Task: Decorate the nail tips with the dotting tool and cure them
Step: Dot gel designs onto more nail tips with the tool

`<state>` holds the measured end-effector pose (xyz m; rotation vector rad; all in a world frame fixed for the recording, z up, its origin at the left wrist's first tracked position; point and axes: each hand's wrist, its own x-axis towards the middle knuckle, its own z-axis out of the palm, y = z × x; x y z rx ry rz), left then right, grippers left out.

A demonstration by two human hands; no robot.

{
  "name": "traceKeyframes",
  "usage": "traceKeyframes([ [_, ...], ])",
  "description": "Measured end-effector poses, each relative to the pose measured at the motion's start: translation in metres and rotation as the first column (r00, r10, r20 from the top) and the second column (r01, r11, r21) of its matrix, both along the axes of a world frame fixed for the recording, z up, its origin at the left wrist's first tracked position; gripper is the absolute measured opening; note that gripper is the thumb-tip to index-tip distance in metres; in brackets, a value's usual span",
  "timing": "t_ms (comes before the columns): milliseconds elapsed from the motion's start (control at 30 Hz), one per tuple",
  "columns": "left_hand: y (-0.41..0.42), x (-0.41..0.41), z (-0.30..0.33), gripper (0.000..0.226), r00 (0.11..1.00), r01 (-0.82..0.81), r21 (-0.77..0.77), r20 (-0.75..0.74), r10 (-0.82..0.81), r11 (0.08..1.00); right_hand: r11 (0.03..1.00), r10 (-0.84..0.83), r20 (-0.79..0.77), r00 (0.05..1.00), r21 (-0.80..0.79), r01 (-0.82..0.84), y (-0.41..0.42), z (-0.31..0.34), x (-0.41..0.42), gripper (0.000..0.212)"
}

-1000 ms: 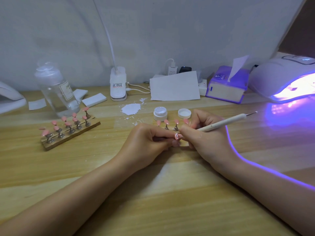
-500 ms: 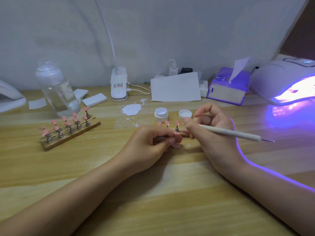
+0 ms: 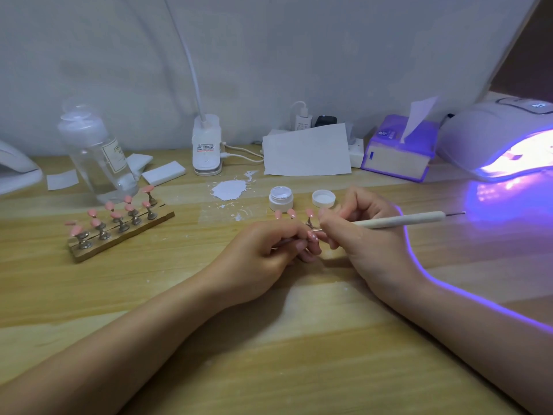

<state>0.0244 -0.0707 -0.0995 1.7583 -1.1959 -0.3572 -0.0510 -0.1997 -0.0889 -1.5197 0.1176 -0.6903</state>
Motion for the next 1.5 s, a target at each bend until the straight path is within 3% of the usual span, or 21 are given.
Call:
traceKeyframes([
  [1500,-0.0007,0.0005,0.0,0.026,1.0,-0.002,0.005,0.018,0.002,1.0,0.999,0.036,0.003,0.999,-0.041,-0.036,0.0007,0.0011,0.0016,0.037],
])
